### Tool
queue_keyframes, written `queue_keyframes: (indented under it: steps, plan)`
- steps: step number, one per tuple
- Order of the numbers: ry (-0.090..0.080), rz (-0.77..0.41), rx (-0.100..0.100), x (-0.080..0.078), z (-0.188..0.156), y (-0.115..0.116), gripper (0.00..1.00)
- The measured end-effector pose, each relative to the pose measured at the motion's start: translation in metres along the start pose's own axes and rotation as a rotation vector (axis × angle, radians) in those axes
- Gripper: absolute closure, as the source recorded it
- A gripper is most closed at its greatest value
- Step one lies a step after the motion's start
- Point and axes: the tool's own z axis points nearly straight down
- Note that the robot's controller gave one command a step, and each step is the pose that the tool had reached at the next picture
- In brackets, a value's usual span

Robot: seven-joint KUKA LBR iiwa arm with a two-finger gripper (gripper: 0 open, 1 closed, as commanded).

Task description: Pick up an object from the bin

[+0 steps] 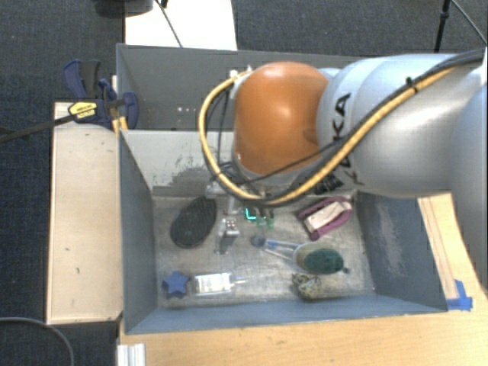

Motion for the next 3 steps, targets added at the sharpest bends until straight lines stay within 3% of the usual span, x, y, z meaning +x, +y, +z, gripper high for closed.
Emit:
queue_keyframes:
  steps: [1, 2, 3]
  plan:
    - [-0.009, -0.21, -0.001, -0.033, 0.136, 0.012, 0.0]
    - [-0.011, -0.202, -0.001, -0.034, 0.132, 0.011, 1.0]
    - [-0.015, -0.143, -0.004, -0.042, 0.018, 0.037, 1.0]
